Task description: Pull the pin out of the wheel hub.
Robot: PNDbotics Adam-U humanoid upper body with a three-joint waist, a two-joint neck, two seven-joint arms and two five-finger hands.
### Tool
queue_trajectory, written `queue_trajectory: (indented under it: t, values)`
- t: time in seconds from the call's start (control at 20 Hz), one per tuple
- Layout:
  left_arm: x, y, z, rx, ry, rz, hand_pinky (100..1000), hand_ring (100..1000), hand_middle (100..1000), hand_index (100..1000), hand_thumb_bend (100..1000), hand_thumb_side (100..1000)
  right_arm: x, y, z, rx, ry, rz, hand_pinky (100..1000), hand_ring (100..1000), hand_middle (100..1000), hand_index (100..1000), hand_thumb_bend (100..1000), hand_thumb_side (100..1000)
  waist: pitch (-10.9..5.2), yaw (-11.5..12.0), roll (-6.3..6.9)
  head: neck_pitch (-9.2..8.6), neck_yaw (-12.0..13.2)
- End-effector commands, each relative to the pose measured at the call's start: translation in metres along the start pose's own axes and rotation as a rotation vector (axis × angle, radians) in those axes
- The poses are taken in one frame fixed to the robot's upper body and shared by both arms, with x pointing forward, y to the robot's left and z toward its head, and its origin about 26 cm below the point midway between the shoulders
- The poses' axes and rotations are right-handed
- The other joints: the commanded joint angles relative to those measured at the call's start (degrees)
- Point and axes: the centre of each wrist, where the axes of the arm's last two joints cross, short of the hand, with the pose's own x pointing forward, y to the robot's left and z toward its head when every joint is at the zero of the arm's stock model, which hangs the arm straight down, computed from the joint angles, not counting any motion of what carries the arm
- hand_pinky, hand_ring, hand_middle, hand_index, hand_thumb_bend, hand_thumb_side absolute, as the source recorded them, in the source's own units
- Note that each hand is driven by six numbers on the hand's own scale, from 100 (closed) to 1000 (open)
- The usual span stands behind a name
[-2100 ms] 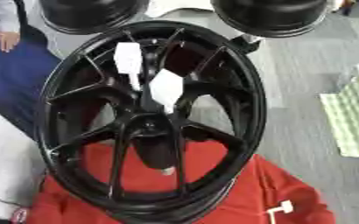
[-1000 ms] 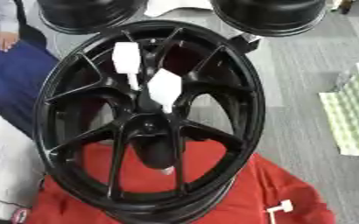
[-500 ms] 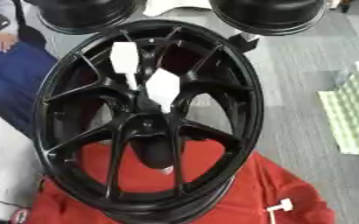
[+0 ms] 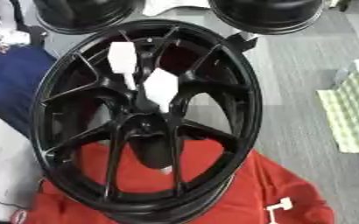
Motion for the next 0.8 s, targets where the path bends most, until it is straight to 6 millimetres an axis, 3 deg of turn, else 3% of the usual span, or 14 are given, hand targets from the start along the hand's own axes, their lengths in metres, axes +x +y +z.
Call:
queue_trajectory:
  t: [0.05,0.2,0.45,0.8]
  values:
    - [0.0,0.01,-0.008,0.017,0.024,0.011,870,839,784,891,100,515,0.008,-0.003,-0.004,-0.03,-0.021,-0.001,437,651,527,712,100,530,-0.83,-0.2,-0.2,-0.51,-0.2]
    - [0.002,0.012,-0.021,0.001,0.025,0.008,889,861,795,902,135,603,0.009,-0.003,-0.004,-0.03,-0.018,-0.006,437,647,523,711,100,536,-0.8,-0.4,-0.23,-0.51,-0.2]
    - [0.005,0.014,-0.032,-0.029,0.03,-0.025,924,886,807,919,266,640,0.009,-0.002,-0.004,-0.031,-0.018,-0.015,436,641,519,710,100,541,-0.73,-0.6,-0.1,-0.35,0.0]
    - [0.004,0.014,-0.049,-0.07,0.067,-0.041,928,904,834,960,347,651,0.009,-0.001,-0.003,-0.036,-0.014,-0.028,434,635,514,707,100,554,-0.49,-1.0,0.03,-0.17,0.3]
